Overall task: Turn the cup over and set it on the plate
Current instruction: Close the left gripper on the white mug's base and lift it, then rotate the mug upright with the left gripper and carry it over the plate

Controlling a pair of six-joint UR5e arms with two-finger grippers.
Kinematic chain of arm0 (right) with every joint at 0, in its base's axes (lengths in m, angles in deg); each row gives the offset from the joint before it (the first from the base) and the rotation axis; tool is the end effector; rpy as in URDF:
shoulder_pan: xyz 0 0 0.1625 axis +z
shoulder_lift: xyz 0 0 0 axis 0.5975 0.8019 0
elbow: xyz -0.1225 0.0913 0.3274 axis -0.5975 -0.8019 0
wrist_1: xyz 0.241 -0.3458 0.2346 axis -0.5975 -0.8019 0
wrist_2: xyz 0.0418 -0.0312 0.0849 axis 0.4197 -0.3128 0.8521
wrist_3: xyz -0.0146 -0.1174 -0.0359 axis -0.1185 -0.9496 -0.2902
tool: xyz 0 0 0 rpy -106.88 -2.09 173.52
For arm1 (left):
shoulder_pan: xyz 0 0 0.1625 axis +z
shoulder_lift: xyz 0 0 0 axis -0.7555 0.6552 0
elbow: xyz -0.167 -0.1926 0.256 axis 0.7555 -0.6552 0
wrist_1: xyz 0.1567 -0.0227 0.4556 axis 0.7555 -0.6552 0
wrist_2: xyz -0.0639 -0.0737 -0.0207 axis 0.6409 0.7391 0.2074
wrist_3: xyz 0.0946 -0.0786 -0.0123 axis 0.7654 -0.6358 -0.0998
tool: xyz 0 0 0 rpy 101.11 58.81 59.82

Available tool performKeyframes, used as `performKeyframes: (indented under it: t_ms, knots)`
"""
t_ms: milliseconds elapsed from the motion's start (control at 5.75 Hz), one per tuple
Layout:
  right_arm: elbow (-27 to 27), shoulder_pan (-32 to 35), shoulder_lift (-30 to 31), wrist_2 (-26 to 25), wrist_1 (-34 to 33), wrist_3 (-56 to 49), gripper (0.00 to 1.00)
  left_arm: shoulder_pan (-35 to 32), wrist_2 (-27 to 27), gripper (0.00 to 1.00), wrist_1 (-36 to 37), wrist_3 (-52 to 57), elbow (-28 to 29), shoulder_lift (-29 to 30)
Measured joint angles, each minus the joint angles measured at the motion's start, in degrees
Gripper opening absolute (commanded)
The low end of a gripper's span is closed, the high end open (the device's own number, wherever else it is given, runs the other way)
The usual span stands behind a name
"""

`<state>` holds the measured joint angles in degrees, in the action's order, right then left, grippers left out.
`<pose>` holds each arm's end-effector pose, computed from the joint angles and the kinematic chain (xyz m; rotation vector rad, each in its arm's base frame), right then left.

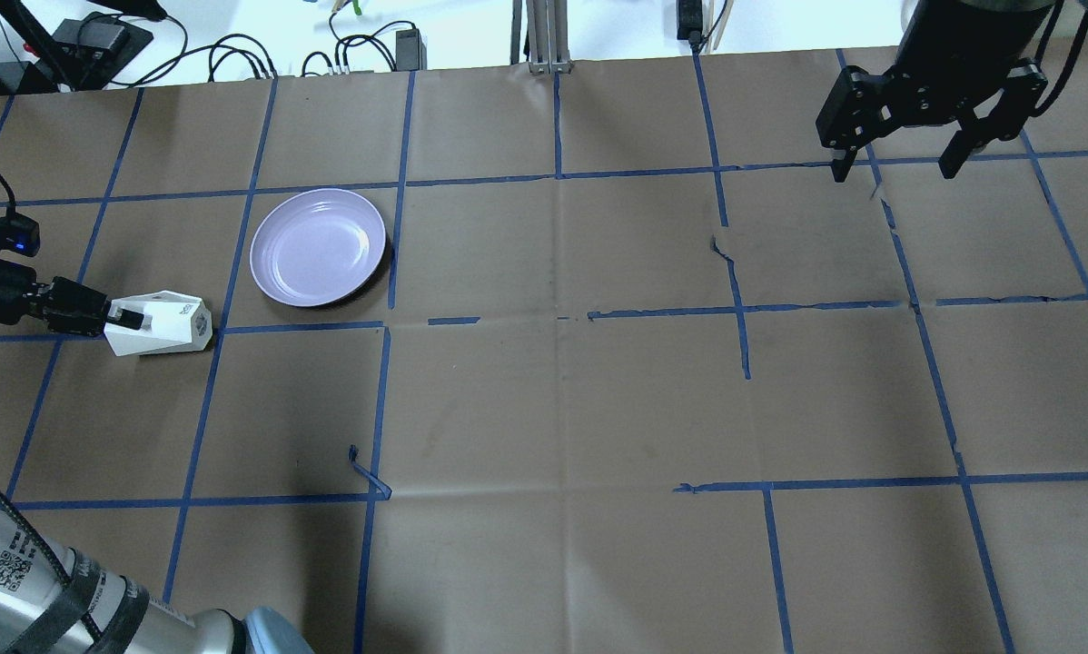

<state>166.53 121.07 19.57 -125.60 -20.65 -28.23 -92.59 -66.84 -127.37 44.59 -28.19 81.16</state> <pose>0.0712 -0.5963 0.4121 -0.0597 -3.1111 -0.1326 0.3093 -0.5602 0.0751 -0.0907 -2.2397 -0.0562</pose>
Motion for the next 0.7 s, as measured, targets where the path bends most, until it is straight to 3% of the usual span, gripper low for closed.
performKeyframes:
  t_ms: [696]
  knots:
    - [0.00, 0.00, 0.00, 0.00, 0.00, 0.00, 1.00, -7.89, 0.80, 0.00, 1.76, -11.64, 1.16, -9.97]
